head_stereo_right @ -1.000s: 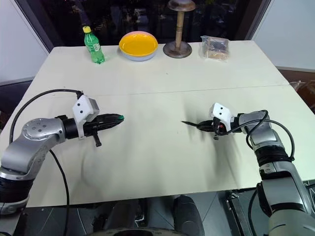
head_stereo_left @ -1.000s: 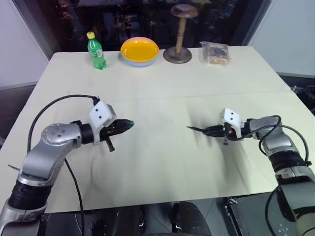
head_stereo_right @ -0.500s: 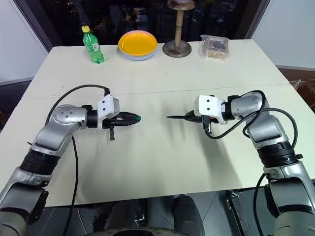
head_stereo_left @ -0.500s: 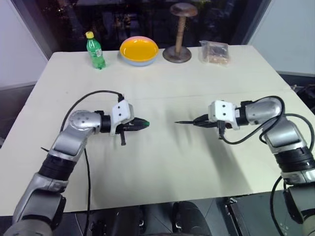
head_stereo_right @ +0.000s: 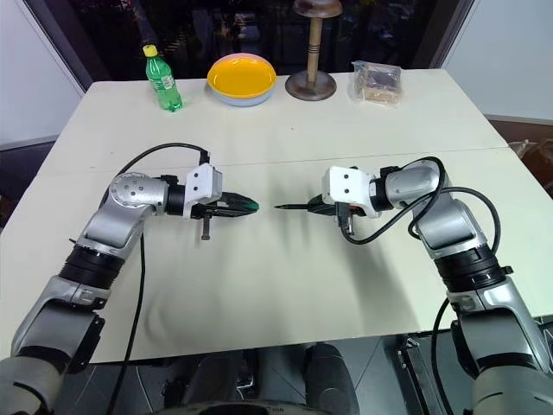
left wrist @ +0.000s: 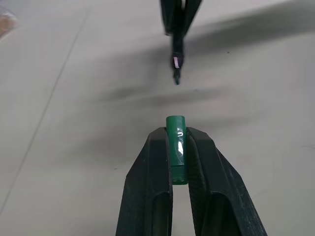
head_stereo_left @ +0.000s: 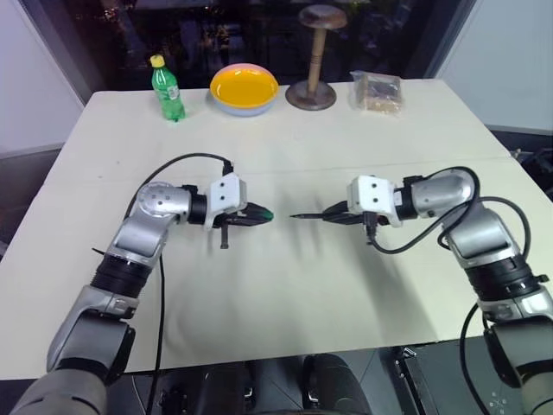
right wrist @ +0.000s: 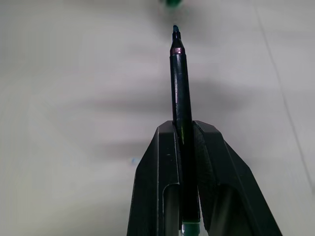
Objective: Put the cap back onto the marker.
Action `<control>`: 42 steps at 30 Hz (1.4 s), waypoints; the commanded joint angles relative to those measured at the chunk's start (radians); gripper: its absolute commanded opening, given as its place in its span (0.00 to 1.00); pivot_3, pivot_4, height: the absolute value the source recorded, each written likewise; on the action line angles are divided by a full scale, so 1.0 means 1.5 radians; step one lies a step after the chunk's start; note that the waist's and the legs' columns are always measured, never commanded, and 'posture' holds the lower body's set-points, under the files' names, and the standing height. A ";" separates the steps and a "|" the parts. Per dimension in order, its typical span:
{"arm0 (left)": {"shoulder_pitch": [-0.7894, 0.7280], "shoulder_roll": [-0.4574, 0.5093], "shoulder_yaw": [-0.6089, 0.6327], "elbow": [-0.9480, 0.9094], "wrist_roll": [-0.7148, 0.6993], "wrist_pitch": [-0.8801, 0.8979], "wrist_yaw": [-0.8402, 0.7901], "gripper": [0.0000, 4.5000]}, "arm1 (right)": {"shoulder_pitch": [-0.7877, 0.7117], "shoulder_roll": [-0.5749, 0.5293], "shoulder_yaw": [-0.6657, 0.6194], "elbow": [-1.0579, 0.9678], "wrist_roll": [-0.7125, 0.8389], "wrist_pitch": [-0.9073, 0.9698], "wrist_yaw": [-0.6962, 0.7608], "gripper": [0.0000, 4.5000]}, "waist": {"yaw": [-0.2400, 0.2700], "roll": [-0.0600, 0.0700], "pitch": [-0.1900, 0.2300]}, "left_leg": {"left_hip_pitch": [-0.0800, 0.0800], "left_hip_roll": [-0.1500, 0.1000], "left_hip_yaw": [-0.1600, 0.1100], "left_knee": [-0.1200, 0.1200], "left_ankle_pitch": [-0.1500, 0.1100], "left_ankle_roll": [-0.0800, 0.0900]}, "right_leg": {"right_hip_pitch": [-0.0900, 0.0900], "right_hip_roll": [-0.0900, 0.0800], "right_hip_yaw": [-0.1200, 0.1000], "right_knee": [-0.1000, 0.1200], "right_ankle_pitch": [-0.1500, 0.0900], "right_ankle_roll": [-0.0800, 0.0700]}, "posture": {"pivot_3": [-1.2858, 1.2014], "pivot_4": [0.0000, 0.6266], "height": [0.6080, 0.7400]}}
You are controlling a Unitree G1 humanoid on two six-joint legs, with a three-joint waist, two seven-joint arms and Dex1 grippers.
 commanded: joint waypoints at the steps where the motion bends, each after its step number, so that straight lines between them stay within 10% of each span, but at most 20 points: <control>1: -0.009 0.002 0.005 -0.025 0.001 -0.006 -0.005 0.00 | -0.020 0.003 -0.003 -0.010 0.007 -0.004 0.001 0.01 | 0.000 0.000 0.000 | 0.000 0.000 0.000 0.000 0.000 0.000 | 0.000 0.000 0.000 0.000 0.000 0.000 | 0.52 0.24 1.00; 42: -0.018 -0.027 -0.009 -0.045 0.012 0.011 0.010 0.00 | -0.038 0.030 0.014 -0.028 0.015 0.023 0.015 0.01 | 0.000 0.000 0.000 | 0.000 0.000 0.000 0.000 0.000 0.000 | 0.000 0.000 0.000 0.000 0.000 0.000 | 0.52 0.24 1.00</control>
